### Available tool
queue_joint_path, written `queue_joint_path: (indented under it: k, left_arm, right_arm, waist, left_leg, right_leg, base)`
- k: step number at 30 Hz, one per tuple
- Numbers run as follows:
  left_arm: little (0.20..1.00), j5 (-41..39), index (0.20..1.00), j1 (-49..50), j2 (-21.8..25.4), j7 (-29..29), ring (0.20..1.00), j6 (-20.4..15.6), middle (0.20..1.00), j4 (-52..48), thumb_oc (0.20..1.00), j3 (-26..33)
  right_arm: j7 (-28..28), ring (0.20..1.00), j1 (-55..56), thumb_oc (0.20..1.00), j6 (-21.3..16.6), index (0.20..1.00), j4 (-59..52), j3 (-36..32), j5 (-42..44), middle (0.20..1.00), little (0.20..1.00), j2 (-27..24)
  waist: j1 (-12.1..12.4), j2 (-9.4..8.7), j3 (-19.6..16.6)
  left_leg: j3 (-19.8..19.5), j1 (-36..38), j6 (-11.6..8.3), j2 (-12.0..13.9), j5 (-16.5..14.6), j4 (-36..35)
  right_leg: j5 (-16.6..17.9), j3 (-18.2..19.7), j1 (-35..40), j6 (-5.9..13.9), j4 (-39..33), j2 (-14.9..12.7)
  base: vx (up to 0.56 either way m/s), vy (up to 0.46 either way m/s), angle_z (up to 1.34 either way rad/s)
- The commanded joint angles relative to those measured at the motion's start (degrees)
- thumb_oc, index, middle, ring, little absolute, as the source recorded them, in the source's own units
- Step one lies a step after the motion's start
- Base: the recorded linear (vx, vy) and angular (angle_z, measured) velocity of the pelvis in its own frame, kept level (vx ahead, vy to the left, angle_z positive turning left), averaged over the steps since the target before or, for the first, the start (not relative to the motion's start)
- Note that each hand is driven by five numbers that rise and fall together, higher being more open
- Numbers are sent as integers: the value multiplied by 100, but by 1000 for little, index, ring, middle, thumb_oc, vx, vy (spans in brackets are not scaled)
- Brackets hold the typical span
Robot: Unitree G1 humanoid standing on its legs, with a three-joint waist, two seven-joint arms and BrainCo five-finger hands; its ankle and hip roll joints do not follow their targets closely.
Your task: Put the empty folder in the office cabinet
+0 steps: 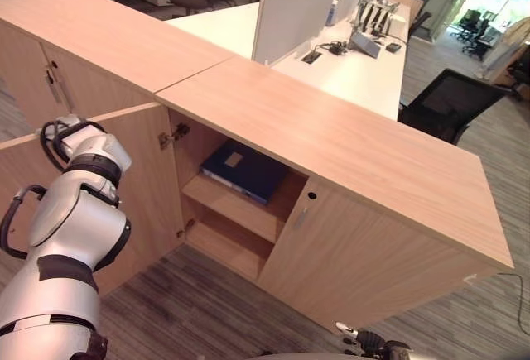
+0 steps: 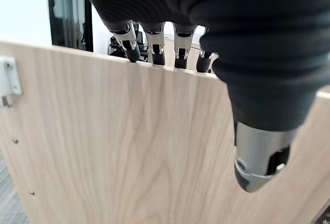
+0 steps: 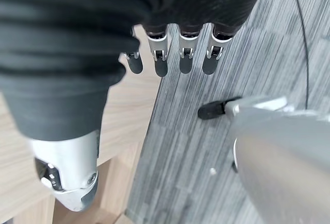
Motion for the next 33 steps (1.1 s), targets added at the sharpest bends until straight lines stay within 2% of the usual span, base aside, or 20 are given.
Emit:
queue_joint_path:
  k: [1, 2, 3, 4, 6, 9, 19, 22, 23, 24, 25, 26, 27, 28, 29, 31, 33]
  left_arm:
    - [1000, 730, 1000, -346, -577, -1868, 1000, 237, 1000, 623, 1000, 50]
    - [1000, 833, 1000, -260, -662, -2162, 1000, 238, 1000, 648, 1000, 149]
    - [1000, 851, 1000, -263, -656, -2180, 1000, 241, 1000, 641, 1000, 151]
    - [1000, 1149, 1000, -82, -816, -2774, 1000, 191, 1000, 630, 1000, 235]
    - [1000, 1377, 1000, 48, -893, -3098, 1000, 172, 1000, 478, 1000, 203]
    - [1000, 1227, 1000, 35, -954, -2967, 1000, 176, 1000, 529, 1000, 258]
    - [1000, 1255, 1000, 198, -1017, -3087, 1000, 309, 1000, 625, 1000, 439]
    - [1000, 944, 1000, 476, -1050, -3115, 1000, 337, 1000, 619, 1000, 1010]
    - [1000, 941, 1000, 476, -1048, -3111, 1000, 336, 1000, 619, 1000, 1011]
    - [1000, 663, 1000, 591, -1055, -3125, 1000, 372, 1000, 619, 1000, 1357]
    - [1000, 71, 1000, 675, -1161, -3418, 1000, 379, 1000, 398, 1000, 1991]
    - [1000, -103, 1000, 737, -1290, -3712, 1000, 319, 1000, 250, 1000, 2204]
    - [1000, -99, 1000, 736, -1287, -3716, 1000, 320, 1000, 247, 1000, 2205]
    - [1000, -388, 1000, 790, -1617, -4341, 1000, 212, 1000, -46, 1000, 2503]
    - [1000, -569, 1000, 799, -1891, -4692, 1000, 145, 1000, -178, 1000, 2634]
    - [1000, -718, 1000, 821, -2055, -4848, 1000, 115, 1000, -212, 1000, 2722]
    - [1000, -985, 1000, 920, -2596, -5169, 1000, 62, 1000, -364, 1000, 2900]
  right_arm:
    - [28, 1000, -72, 1000, -51, 1000, 124, -190, -204, 1000, 1000, -275]
    - [43, 1000, -77, 1000, -71, 1000, 116, -197, -206, 1000, 1000, -291]
    - [44, 1000, -81, 1000, -72, 1000, 117, -196, -206, 1000, 1000, -291]
    - [155, 1000, -77, 1000, -52, 1000, 110, -209, -295, 1000, 1000, -345]
    - [279, 1000, -43, 1000, 11, 1000, 39, -218, -385, 1000, 1000, -389]
    - [323, 1000, -52, 1000, -2, 1000, 32, -232, -407, 1000, 1000, -391]
    - [352, 1000, 239, 1000, 140, 1000, -162, -365, -584, 1000, 1000, -372]
    - [304, 1000, 252, 1000, 101, 1000, -63, -397, -560, 1000, 1000, -408]
    - [304, 1000, 249, 1000, 100, 1000, -62, -395, -559, 1000, 1000, -408]
    - [267, 1000, 220, 1000, 86, 1000, -10, -410, -509, 1000, 1000, -413]
    - [241, 1000, 169, 1000, 67, 1000, 34, -437, -449, 1000, 1000, -439]
    - [240, 1000, 139, 1000, 49, 1000, 104, -435, -414, 1000, 1000, -467]
    - [240, 1000, 135, 1000, 48, 1000, 106, -435, -414, 1000, 1000, -466]
    - [232, 1000, 58, 1000, 47, 1000, 185, -423, -371, 1000, 1000, -500]
    - [214, 1000, 9, 1000, 50, 1000, 273, -411, -341, 1000, 1000, -534]
    - [207, 1000, -29, 1000, 60, 1000, 323, -405, -340, 1000, 1000, -547]
    - [191, 1000, -140, 1000, 87, 1000, 505, -372, -331, 1000, 1000, -555]
  waist:
    - [37, 248, 155]
    - [24, 268, 147]
    - [33, 255, 131]
    - [2, 302, 140]
    - [-16, 336, 115]
    - [-26, 347, 88]
    - [-70, 381, 48]
    - [-71, 389, 67]
    - [-66, 379, 55]
    - [-56, 374, 50]
    - [-46, 372, 47]
    - [-49, 382, 57]
    - [-42, 374, 43]
    - [-58, 390, 39]
    - [-82, 399, 8]
    - [-91, 393, -18]
    - [-137, 400, -71]
  left_leg:
    - [-357, 355, 208, 6, -536, 22]
    - [-369, 369, 206, -5, -539, 22]
    - [-354, 338, 205, -14, -513, 22]
    - [-385, 389, 210, -16, -545, 22]
    - [-391, 385, 216, -30, -557, 22]
    - [-386, 337, 220, -52, -526, 22]
    - [-440, 302, 241, -87, -510, 22]
    - [-490, 330, 246, -95, -516, 22]
    - [-479, 308, 245, -101, -497, 22]
    - [-489, 302, 245, -103, -487, 22]
    - [-514, 286, 246, -111, -470, 22]
    - [-532, 305, 248, -105, -484, 22]
    - [-520, 281, 247, -110, -467, 22]
    - [-542, 308, 252, -105, -483, 22]
    - [-542, 318, 256, -105, -484, 22]
    - [-525, 309, 259, -107, -471, 22]
    - [-506, 350, 270, -106, -485, 22]
  right_leg:
    - [-347, -550, 174, 456, 5, -61]
    - [-353, -564, 179, 446, 5, -66]
    - [-327, -545, 143, 439, 5, -72]
    - [-356, -573, 188, 433, 5, -72]
    - [-365, -583, 181, 428, 5, -89]
    - [-350, -583, 131, 415, 5, -108]
    - [-361, -636, 116, 419, 5, -146]
    - [-396, -697, 171, 431, 5, -156]
    - [-378, -683, 144, 426, 5, -160]
    - [-381, -703, 144, 432, 5, -164]
    - [-364, -720, 133, 436, 5, -171]
    - [-382, -745, 160, 445, 5, -171]
    - [-366, -730, 133, 440, 5, -174]
    - [-376, -759, 172, 454, 5, -177]
    - [-381, -755, 182, 454, 5, -176]
    - [-365, -733, 168, 446, 5, -177]
    - [-370, -719, 196, 439, 5, -168]
  base:
    - [40, 12, 2]
    - [0, 0, 0]
    - [0, 0, 0]
    - [0, 0, 0]
    - [17, 8, 3]
    - [-4, 2, 3]
    - [1, 1, 0]
    - [0, 0, 0]
    - [3, -2, 5]
    - [-5, -4, 8]
    - [14, 6, 9]
    - [3, 5, 7]
    - [18, 9, 17]
    - [23, 9, 21]
    - [40, 14, 25]
    - [19, 0, 12]
    - [46, -7, 10]
